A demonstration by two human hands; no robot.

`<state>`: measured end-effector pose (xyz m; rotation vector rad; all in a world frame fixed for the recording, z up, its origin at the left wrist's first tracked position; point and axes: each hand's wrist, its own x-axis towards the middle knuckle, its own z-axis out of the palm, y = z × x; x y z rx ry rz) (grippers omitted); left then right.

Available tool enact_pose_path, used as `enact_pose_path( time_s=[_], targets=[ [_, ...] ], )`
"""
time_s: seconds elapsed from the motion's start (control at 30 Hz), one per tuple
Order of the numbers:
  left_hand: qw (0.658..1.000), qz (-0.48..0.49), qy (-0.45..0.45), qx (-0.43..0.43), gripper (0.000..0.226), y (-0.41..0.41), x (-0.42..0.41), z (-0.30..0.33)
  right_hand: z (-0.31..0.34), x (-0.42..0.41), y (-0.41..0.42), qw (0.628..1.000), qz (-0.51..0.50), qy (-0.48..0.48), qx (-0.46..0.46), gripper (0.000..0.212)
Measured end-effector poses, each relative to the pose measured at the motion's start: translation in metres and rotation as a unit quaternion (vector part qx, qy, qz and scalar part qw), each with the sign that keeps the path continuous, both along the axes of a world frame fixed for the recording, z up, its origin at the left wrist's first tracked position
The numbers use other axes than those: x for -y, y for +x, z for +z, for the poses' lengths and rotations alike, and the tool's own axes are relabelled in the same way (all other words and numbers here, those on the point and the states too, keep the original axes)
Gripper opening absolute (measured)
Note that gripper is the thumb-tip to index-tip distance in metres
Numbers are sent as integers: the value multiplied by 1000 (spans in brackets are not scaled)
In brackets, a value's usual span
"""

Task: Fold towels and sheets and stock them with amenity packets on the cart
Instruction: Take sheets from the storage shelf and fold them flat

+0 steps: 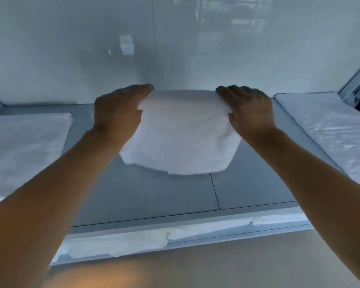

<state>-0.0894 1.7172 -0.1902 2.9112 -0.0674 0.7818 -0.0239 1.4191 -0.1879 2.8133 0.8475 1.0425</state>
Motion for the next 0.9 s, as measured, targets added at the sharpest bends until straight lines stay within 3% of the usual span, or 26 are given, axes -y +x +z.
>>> enact_pose_path(
  time_s=[0.13,0.23,0.3,0.37,0.4,0.47,0.5,0.53,0.67,0.8,0.9],
  targets=[
    [989,-45,-18,138,66,-16,13,25,26,12,-5,987,58,59,137,52],
    [990,-72,2,121,77,-38,20,0,-6,32,-25,986,91,64,122,59],
    [995,-69,24,61,88,-57,23,-38,-48,44,-44,993,99,44,46,71],
    [997,-51,39,-51,96,-81,30,-89,-103,54,-69,993,84,-2,-80,81],
    [988,-45,41,-139,98,-94,35,-116,-131,57,-83,981,66,-42,-175,85],
    [946,-35,64,-316,94,-119,44,-169,-181,63,-110,920,34,-122,-370,87],
    [921,-24,76,-381,89,-128,45,-190,-200,65,-120,895,21,-130,-426,82],
    [913,-21,68,-402,86,-132,44,-203,-212,65,-125,893,16,-111,-436,76],
    [950,-41,17,-311,75,-104,48,-205,-215,28,-97,934,17,-34,-356,63],
    [953,-103,43,-280,66,-43,65,-209,-221,-40,-54,917,86,-24,-389,60],
    [953,-47,43,-296,62,-9,44,-233,-239,-55,-22,911,33,-41,-408,65]
  ],
)
